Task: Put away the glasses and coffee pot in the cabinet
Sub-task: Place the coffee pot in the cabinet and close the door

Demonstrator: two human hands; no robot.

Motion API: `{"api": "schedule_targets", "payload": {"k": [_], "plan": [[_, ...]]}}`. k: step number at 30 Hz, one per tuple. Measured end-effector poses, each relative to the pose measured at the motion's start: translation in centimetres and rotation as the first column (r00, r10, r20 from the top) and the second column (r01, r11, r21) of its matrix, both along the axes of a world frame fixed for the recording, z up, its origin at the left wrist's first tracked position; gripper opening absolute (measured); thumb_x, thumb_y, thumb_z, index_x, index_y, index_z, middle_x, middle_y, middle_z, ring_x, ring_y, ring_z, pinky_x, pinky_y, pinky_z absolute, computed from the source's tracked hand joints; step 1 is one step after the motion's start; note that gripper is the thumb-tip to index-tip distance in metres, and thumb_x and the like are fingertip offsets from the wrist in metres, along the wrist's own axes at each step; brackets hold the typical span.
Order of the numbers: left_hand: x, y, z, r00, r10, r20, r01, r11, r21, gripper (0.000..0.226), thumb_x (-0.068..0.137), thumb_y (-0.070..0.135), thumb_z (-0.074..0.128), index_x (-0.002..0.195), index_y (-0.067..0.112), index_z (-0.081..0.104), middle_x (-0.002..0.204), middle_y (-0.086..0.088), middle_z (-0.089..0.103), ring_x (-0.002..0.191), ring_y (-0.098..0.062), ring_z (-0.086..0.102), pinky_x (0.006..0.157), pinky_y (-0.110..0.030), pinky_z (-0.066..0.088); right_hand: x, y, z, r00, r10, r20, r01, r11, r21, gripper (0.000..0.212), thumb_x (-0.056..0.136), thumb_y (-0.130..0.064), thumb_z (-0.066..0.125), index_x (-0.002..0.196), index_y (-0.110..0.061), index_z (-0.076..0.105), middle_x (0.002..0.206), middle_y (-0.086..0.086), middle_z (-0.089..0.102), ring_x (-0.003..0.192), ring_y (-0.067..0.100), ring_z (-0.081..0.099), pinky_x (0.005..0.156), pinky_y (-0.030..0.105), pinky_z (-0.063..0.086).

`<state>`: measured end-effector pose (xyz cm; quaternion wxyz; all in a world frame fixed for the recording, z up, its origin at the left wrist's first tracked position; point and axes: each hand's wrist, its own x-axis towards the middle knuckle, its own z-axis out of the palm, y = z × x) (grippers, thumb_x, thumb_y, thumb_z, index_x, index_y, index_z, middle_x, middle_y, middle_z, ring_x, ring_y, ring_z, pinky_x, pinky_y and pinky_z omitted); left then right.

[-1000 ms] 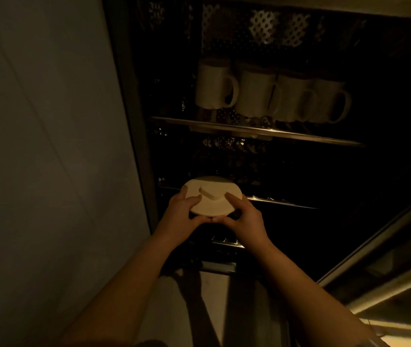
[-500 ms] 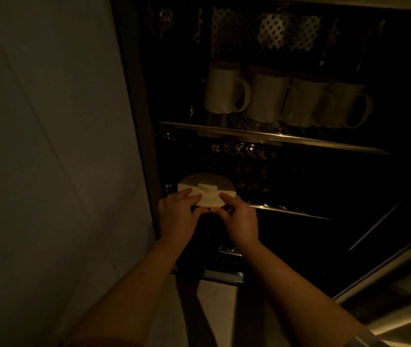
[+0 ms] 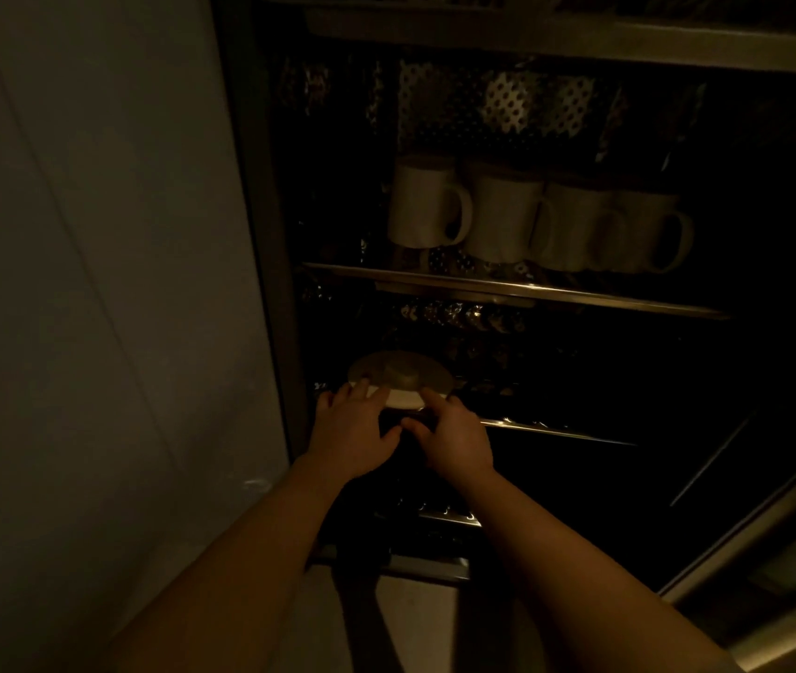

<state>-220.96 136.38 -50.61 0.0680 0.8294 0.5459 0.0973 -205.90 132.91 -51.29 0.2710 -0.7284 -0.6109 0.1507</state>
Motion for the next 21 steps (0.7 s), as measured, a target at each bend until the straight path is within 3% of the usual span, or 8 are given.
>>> {"api": "schedule_targets", "payload": {"k": [9,14,21], "plan": [[0.3,1.0,0.7,0.991,-0.04,-0.129,0.026,0.994,-0.111,0.077,0.09,0.051,0.049,0.153,0.029,0.01,0.16,-0.012,0.011,0.145,-0.033,0.014,0.116,-0.058,0.004,0.4,1.0,0.4,0.994,0.098,0.049,-0.085,0.972,-0.219,0.074,0.09,-0.054,0.052,0.15,-0.028,0.019,0.15,0.014,0.028,0.118,0.035,0.053,0.088,0.046,0.053],[0.6,1.4,1.0,0.981,-0.06,-0.183,0.029,0.986,-0.166,0.08,0.089,0.05,0.051,0.153,0.029,0.009,0.159,-0.012,0.012,0.144,-0.034,0.016,0.114,-0.063,-0.001,0.9,1.6,1.1,0.988,0.144,0.049,-0.121,0.939,-0.323,0.077,0.091,-0.053,0.052,0.152,-0.028,0.013,0.151,0.015,0.024,0.118,0.036,0.054,0.086,0.044,0.055],[0.3,0.2,0.1,0.985,-0.026,-0.173,0.015,0.998,-0.063,0.078,0.09,0.045,0.051,0.153,0.03,0.008,0.16,-0.011,0.009,0.144,-0.037,0.014,0.114,-0.064,-0.001,1.0,1.1,1.1,0.98,0.161,0.116,-0.118,0.943,-0.312,0.075,0.091,-0.051,0.053,0.151,-0.026,0.016,0.147,0.016,0.03,0.116,0.035,0.054,0.09,0.044,0.052]]}}
